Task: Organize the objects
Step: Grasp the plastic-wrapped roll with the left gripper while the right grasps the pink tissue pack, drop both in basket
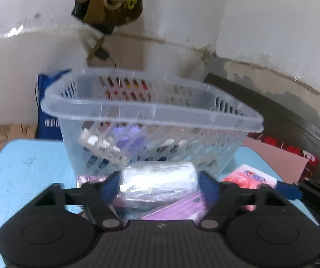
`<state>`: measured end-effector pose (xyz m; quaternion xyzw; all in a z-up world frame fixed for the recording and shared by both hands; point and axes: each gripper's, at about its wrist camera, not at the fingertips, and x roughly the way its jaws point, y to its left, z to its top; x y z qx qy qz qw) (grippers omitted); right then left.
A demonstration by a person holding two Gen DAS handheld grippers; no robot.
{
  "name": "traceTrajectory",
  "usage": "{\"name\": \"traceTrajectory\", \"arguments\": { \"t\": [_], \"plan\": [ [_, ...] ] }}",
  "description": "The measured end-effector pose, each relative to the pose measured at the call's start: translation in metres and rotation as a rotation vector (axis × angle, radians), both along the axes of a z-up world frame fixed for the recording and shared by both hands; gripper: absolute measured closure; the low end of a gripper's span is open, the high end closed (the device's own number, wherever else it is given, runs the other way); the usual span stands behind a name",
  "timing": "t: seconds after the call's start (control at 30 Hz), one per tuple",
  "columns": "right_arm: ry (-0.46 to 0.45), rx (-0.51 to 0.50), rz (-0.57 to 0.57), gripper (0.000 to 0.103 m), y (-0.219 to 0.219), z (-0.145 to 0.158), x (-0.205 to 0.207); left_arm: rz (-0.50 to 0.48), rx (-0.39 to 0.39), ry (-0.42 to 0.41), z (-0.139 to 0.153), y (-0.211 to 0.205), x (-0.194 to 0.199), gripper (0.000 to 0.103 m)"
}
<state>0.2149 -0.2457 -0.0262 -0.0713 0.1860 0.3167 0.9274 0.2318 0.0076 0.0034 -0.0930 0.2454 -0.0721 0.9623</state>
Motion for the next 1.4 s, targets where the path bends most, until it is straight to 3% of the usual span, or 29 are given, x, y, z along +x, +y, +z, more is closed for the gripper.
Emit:
{"name": "traceTrajectory", "arguments": {
  "t": [0.17,0.4,0.5,0.87,1.13,1.4],
  "plan": [
    [-0.010,0.073,-0.026,0.028,-0.021,0.002,-0.010,-0.005,0.006,-0.060,0.002,-0.002,-0.016,0.028],
    [-0.048,0.129,-0.076,0.028,-0.042,0.007,-0.025,0.056,0.001,-0.219,0.016,0.010,-0.054,0.028],
    [-0.045,0.149,-0.100,0.028,-0.050,0.004,-0.028,0.081,0.000,-0.250,0.019,0.017,-0.063,0.028],
    [-0.045,0.186,-0.189,0.028,-0.078,-0.025,-0.070,0.131,-0.042,-0.287,-0.002,0.032,-0.134,0.028],
    [-0.066,0.209,-0.166,0.028,-0.074,-0.024,-0.072,0.116,-0.054,-0.288,-0.011,0.035,-0.143,0.028],
    [-0.109,0.229,-0.128,0.028,-0.065,-0.012,-0.072,0.114,-0.036,-0.323,-0.002,0.037,-0.153,0.028]
  ]
}}
